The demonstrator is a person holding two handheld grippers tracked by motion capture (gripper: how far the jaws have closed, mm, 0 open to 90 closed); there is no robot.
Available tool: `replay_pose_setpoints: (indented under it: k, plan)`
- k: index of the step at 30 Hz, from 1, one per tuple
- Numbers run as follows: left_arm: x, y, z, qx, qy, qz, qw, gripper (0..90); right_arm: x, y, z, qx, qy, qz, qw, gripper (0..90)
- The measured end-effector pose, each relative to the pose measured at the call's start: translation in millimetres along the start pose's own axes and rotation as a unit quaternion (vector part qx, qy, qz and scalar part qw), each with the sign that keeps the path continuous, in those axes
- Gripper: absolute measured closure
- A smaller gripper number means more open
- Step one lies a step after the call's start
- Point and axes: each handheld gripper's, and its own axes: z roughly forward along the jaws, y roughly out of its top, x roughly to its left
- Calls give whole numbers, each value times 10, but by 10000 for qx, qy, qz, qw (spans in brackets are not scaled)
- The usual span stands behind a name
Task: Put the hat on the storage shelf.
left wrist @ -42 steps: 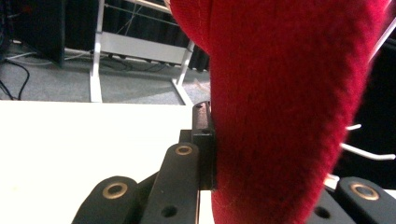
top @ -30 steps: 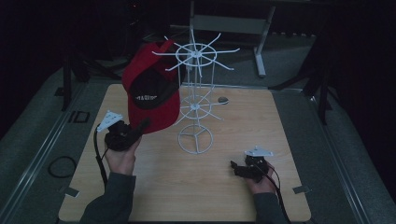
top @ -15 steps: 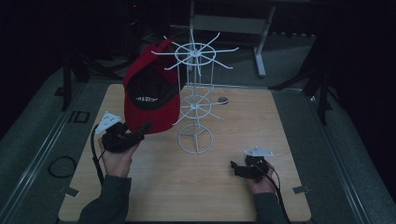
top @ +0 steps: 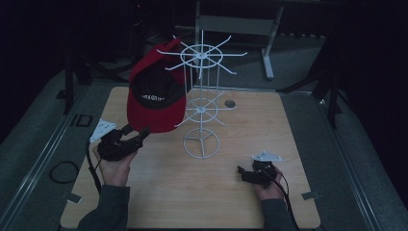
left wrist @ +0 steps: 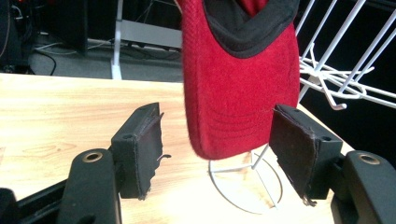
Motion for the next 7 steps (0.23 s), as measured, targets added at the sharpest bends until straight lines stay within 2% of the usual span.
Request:
replay_pose_setpoints:
  k: [7]
  plan:
    - [31,-31,-25,42,-79,-69,9999,347,0,-1,-1,2,1,-4,10000,222]
